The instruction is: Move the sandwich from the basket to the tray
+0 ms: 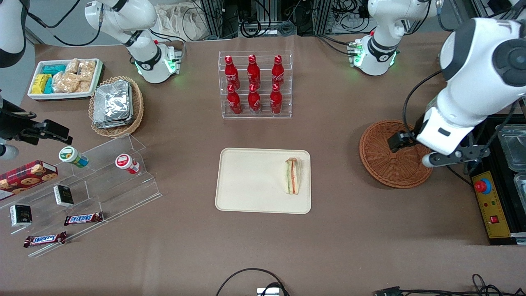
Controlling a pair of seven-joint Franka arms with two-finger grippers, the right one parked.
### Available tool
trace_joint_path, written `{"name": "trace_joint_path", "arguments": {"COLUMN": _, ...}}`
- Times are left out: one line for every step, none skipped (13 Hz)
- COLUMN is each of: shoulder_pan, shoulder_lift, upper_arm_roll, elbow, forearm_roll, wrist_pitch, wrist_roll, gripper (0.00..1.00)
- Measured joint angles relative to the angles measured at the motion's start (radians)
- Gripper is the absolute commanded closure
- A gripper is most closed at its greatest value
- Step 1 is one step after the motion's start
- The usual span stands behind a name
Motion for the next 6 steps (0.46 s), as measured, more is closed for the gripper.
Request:
{"name": "trace_joint_path", "arguments": {"shoulder_pan": 0.012, "shoulder_lift": -0.016, "upper_arm_roll": 0.0, "elbow": 0.0, "forearm_roll": 0.0, "wrist_pitch": -0.018, "wrist_roll": 0.029, "gripper": 0.0}}
{"name": "trace_joint_path", "arguments": {"shoulder_pan": 0.025, "shoulder_lift": -0.034, "upper_arm_roll": 0.0, "elbow": 0.001, "forearm_roll": 0.0, "wrist_pitch": -0.031, "wrist_roll": 0.053, "gripper": 0.0}}
{"name": "trace_joint_path", "arguments": {"shoulder_pan": 0.037, "shoulder_lift": -0.053, "upper_arm_roll": 0.0, "elbow": 0.002, "forearm_roll": 0.0, "wrist_pitch": -0.048, "wrist_roll": 0.079, "gripper": 0.0}}
{"name": "trace_joint_path", "arguments": {"shoulder_pan": 0.049, "shoulder_lift": -0.071, "upper_arm_roll": 0.001, "elbow": 0.003, "forearm_roll": 0.0, "wrist_pitch": -0.07, "wrist_roll": 0.111, "gripper": 0.0}}
{"name": "trace_joint_path", "arguments": {"shoulder_pan": 0.059, "shoulder_lift": -0.086, "upper_arm_roll": 0.001, "elbow": 0.007, "forearm_roll": 0.0, "wrist_pitch": -0.093, "wrist_roll": 0.143, "gripper": 0.0}}
{"name": "trace_joint_path", "arguments": {"shoulder_pan": 0.072, "shoulder_lift": -0.098, "upper_arm_roll": 0.001, "elbow": 0.015, "forearm_roll": 0.0, "wrist_pitch": -0.109, "wrist_roll": 0.168, "gripper": 0.0}}
